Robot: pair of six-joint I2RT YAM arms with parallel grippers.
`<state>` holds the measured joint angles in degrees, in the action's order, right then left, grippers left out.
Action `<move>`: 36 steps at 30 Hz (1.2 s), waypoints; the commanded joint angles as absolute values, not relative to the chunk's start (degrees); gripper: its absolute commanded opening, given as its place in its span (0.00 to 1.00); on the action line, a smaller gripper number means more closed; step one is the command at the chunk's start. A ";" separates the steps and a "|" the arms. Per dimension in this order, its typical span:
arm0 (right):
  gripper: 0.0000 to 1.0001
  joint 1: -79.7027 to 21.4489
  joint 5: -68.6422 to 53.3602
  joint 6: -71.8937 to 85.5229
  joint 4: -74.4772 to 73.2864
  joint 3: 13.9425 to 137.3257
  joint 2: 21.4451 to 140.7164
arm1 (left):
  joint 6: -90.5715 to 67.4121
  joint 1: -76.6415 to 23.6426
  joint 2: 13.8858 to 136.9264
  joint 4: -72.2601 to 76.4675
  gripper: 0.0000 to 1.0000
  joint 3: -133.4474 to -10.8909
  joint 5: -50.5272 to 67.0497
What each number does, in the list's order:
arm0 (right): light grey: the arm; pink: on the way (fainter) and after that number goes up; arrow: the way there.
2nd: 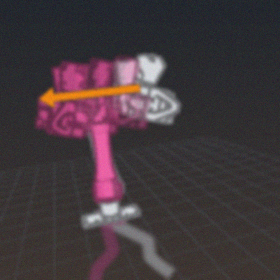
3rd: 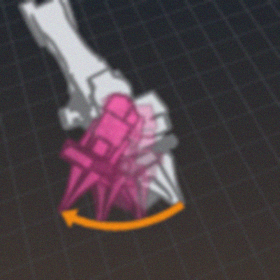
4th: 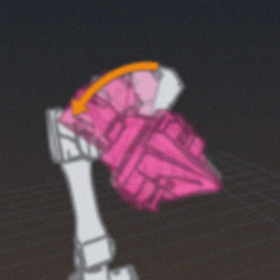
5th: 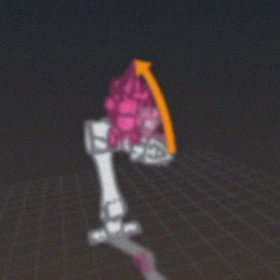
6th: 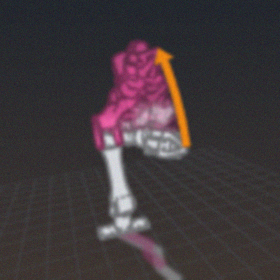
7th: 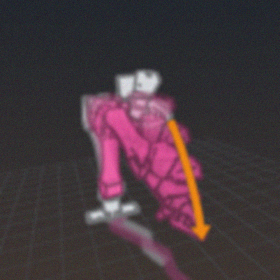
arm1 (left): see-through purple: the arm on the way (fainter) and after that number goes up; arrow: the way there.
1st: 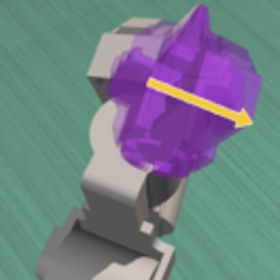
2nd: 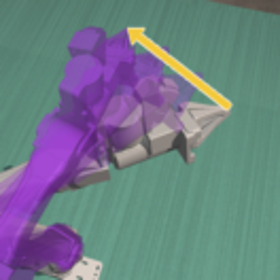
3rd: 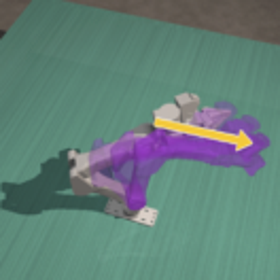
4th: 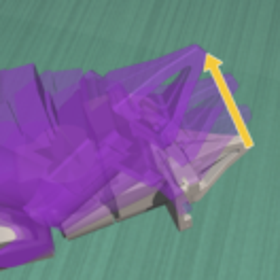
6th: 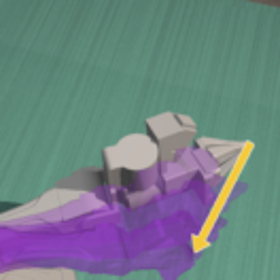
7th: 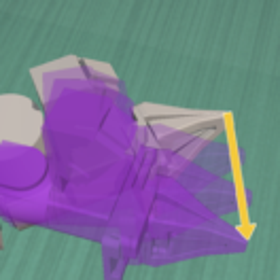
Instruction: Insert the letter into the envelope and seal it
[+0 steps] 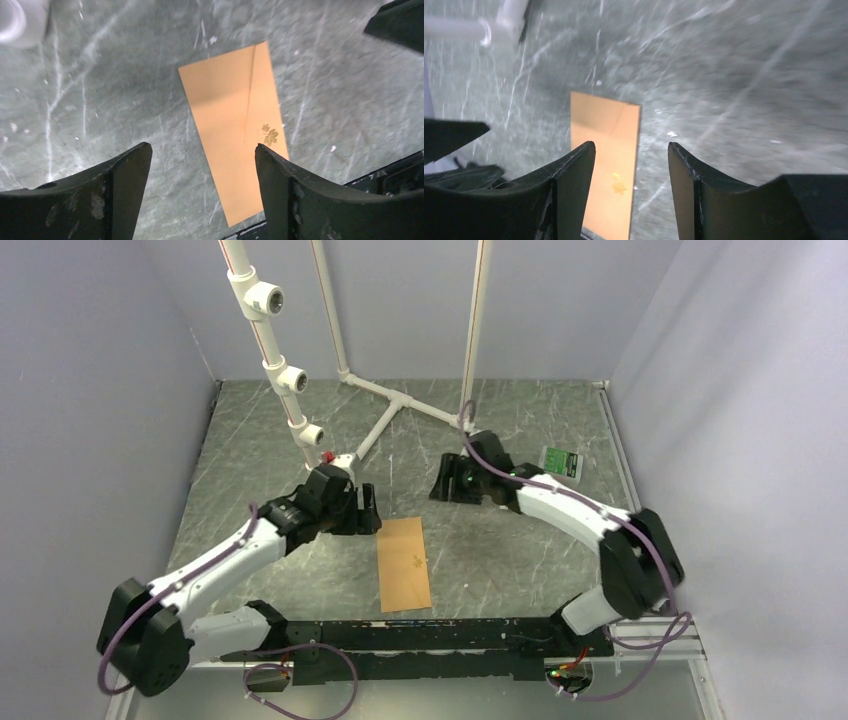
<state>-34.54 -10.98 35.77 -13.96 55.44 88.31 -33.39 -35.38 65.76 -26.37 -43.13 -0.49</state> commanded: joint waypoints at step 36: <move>0.51 -7.29 15.57 53.12 -32.64 54.64 89.65 | -25.44 -35.15 65.48 -13.83 0.93 -51.04 1.44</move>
